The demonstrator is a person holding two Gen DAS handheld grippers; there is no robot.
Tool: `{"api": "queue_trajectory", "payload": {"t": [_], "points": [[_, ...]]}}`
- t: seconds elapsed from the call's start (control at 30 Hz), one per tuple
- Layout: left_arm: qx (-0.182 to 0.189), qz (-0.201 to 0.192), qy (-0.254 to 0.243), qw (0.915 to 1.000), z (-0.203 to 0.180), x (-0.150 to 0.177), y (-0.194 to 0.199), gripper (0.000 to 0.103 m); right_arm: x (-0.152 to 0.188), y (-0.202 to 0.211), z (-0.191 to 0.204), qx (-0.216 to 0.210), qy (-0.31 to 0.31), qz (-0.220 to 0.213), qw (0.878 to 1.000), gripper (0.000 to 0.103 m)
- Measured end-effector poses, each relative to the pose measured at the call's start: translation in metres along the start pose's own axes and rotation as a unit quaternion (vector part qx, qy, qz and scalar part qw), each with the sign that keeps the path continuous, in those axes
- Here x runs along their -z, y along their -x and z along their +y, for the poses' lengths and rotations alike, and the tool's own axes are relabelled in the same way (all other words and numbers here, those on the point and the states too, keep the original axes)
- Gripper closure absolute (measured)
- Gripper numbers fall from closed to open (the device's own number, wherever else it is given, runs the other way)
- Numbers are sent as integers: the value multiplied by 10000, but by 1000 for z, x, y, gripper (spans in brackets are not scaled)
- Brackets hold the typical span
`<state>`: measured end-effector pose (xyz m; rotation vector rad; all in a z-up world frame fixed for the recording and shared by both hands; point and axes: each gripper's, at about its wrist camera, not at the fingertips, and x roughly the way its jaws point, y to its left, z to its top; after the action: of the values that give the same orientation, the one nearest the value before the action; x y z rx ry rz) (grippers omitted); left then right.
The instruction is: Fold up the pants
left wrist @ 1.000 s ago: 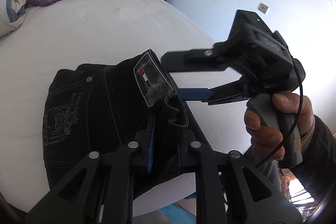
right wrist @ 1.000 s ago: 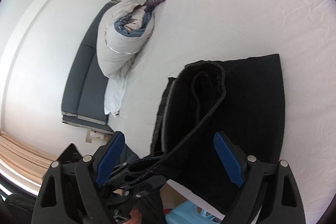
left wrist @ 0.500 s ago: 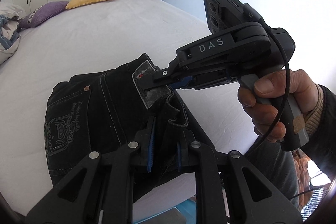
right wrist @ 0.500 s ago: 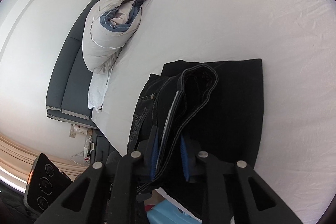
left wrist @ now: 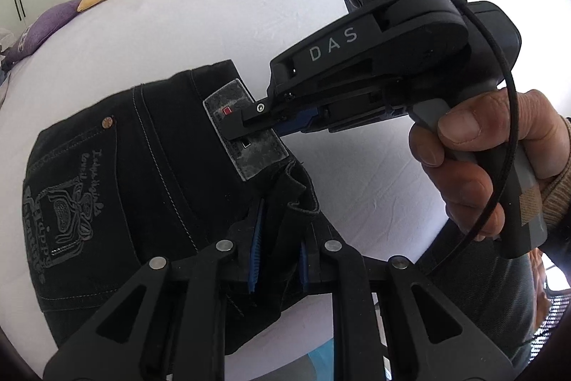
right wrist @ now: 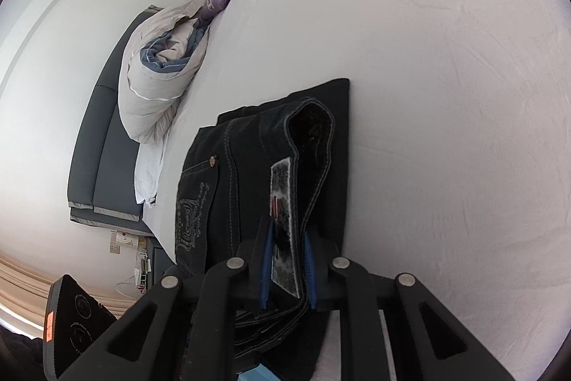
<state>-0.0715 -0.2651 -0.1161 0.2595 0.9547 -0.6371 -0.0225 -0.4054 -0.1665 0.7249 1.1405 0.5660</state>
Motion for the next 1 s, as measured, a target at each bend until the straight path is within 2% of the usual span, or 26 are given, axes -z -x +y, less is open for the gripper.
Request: {"api": "queue_trajectory", "payload": {"t": [0.03,0.13,0.17,0.2,0.23,0.3,0.33,0.47,0.53,0.57,0.63,0.7,0.73,0.77,0.83,0.93,1.0], "points": [[11,-3,13,10000,0,3,-4,87,1,-2,-6,29,-62,-6,10000,84],[278,-46,100,9996,4,9,0,71,6,0,-11,-100,-112,-72,9999,79],[448,2,118,9989,7,11,2,50,7,1,-11,-124,-112,-85,9998,74],[673,60,177,9976,9,14,8,34,8,4,-10,-100,-106,-108,9998,72],[777,46,268,9966,14,18,16,33,10,8,-9,-33,-95,-132,9999,70],[820,-37,404,9958,26,28,37,33,12,21,-8,225,-134,-214,9994,55],[795,-91,462,9957,35,33,48,33,13,30,-7,225,-184,-287,9992,54],[827,-505,1109,9891,90,50,84,33,16,50,17,-869,35,-519,9949,54],[777,-622,1472,9841,119,53,87,33,22,45,34,-1431,282,-394,9885,54],[779,-637,1645,9812,131,53,86,33,26,38,41,-1537,391,-281,9869,54],[920,-682,1986,9734,149,59,78,33,36,17,44,-1419,471,80,9887,51],[914,-518,2168,9705,163,62,59,33,48,-6,31,-991,348,484,9933,46],[964,-406,2225,9693,166,67,48,33,56,-13,21,-860,312,562,9942,51],[999,-345,2252,9685,168,72,40,33,62,-12,13,-938,323,447,9941,61],[990,-469,2091,9717,170,79,35,33,68,-2,-2,-1168,49,236,9929,66],[1086,-444,2063,9714,173,80,38,33,72,16,-8,-1032,-59,121,9946,65],[1151,-683,2101,9685,175,77,61,33,71,31,-4,-919,-59,37,9957,57]]}}
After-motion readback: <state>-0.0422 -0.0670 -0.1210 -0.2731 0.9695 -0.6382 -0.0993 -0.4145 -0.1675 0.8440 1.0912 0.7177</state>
